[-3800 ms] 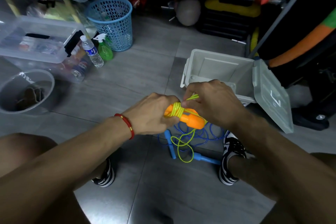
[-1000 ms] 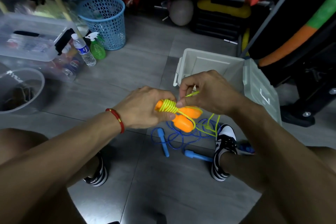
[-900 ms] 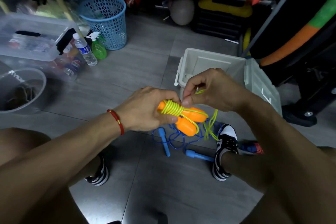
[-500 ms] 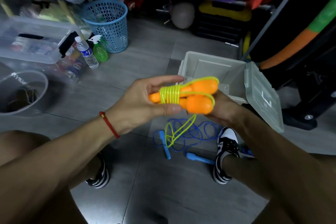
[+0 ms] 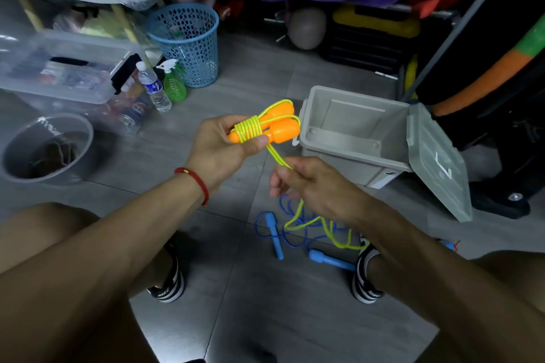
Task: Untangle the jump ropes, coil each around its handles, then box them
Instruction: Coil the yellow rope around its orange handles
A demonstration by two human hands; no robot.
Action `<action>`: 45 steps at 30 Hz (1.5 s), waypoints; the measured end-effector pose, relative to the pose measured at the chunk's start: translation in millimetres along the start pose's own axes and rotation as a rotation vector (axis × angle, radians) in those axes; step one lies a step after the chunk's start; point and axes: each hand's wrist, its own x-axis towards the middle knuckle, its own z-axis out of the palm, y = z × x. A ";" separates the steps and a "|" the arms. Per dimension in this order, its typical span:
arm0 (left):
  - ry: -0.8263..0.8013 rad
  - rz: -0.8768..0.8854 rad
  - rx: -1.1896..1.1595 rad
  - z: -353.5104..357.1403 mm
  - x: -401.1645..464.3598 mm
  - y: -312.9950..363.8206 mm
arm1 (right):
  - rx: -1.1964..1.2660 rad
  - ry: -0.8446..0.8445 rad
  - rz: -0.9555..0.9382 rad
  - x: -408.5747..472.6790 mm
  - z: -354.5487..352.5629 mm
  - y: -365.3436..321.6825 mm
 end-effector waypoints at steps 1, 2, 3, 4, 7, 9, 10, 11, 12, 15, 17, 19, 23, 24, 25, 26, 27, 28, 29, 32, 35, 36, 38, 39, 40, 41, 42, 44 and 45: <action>-0.006 0.048 0.046 0.7 0.9 -3.1 | -0.082 0.045 -0.001 0.5 -2.8 0.9; -0.004 0.072 0.100 2.4 1.1 -6.1 | -0.143 0.083 0.015 1.0 -5.9 2.7; 0.007 0.084 0.175 4.0 1.3 -8.8 | -0.171 0.119 0.032 1.1 -8.9 4.1; 0.029 0.099 0.276 5.0 1.9 -10.5 | -0.188 0.156 0.039 0.3 -9.8 4.9; 0.023 0.177 0.600 8.0 -0.3 -6.8 | -0.397 0.272 -0.005 -4.7 -4.0 2.9; -0.017 0.239 0.821 11.9 -3.9 -2.0 | -0.492 0.352 -0.051 -6.8 -3.5 3.2; -0.040 0.275 0.907 14.0 -6.0 -0.3 | -0.455 0.371 -0.047 -7.4 -5.7 3.2; -0.064 0.312 0.959 16.2 -7.8 0.3 | -0.392 0.377 -0.029 -7.7 -8.9 2.6; -0.091 0.344 0.987 18.2 -9.4 0.8 | -0.327 0.381 -0.004 -7.1 -12.3 1.8; -0.190 0.419 0.999 24.2 -15.6 2.8 | -0.180 0.381 0.025 -8.4 -22.3 -1.2; -0.228 0.448 0.993 26.6 -19.4 6.0 | -0.200 0.370 -0.028 -8.4 -29.3 -1.5; -0.249 0.435 0.979 25.8 -20.8 11.7 | -0.298 0.324 -0.096 -7.5 -37.1 -1.4; -0.371 0.433 0.974 19.0 -23.0 12.8 | -0.554 0.151 -0.158 -8.7 -56.5 -2.2; -0.398 0.423 0.971 18.2 -24.2 12.0 | -0.594 0.082 -0.178 -9.3 -60.9 -1.8; -0.420 0.403 0.960 17.7 -24.9 11.3 | -0.612 0.022 -0.207 -10.3 -64.4 -1.2; -0.445 0.384 0.940 17.9 -25.5 11.1 | -0.610 -0.004 -0.236 -11.1 -66.9 0.8; -0.470 0.372 0.914 18.0 -26.0 10.5 | -0.592 0.004 -0.262 -11.3 -68.8 3.6; -0.496 0.368 0.880 18.0 -26.7 10.8 | -0.563 0.027 -0.280 -10.7 -70.2 6.3; -0.519 0.362 0.838 17.4 -27.2 11.2 | -0.529 0.050 -0.285 -9.8 -71.6 9.1; -0.593 0.286 0.654 12.1 -25.4 13.2 | -0.322 0.015 -0.236 -4.8 -74.7 16.1; -0.699 0.200 0.403 7.5 -23.7 18.2 | -0.018 -0.039 -0.199 -1.4 -77.0 28.0; -0.715 0.182 0.328 6.5 -24.2 21.7 | 0.064 -0.018 -0.182 -0.5 -76.5 32.3; -0.704 0.168 0.149 4.9 -25.8 27.8 | 0.196 0.025 -0.143 2.0 -73.5 44.8; -0.671 0.151 0.047 4.4 -26.1 30.4 | 0.236 0.029 -0.129 3.0 -70.5 49.1; -0.626 0.121 -0.045 4.1 -26.7 32.1 | 0.253 0.030 -0.120 3.1 -65.9 50.1; -0.568 0.087 -0.109 4.7 -26.4 32.6 | 0.252 0.036 -0.105 2.4 -60.7 49.6; -0.495 0.048 -0.142 5.8 -25.8 32.1 | 0.250 0.047 -0.092 1.5 -54.1 47.7; -0.315 -0.041 -0.136 8.4 -22.5 27.2 | 0.261 0.032 -0.106 -1.9 -37.4 40.2; -0.228 -0.082 -0.120 8.6 -19.0 22.8 | 0.256 0.026 -0.119 -3.1 -29.0 35.8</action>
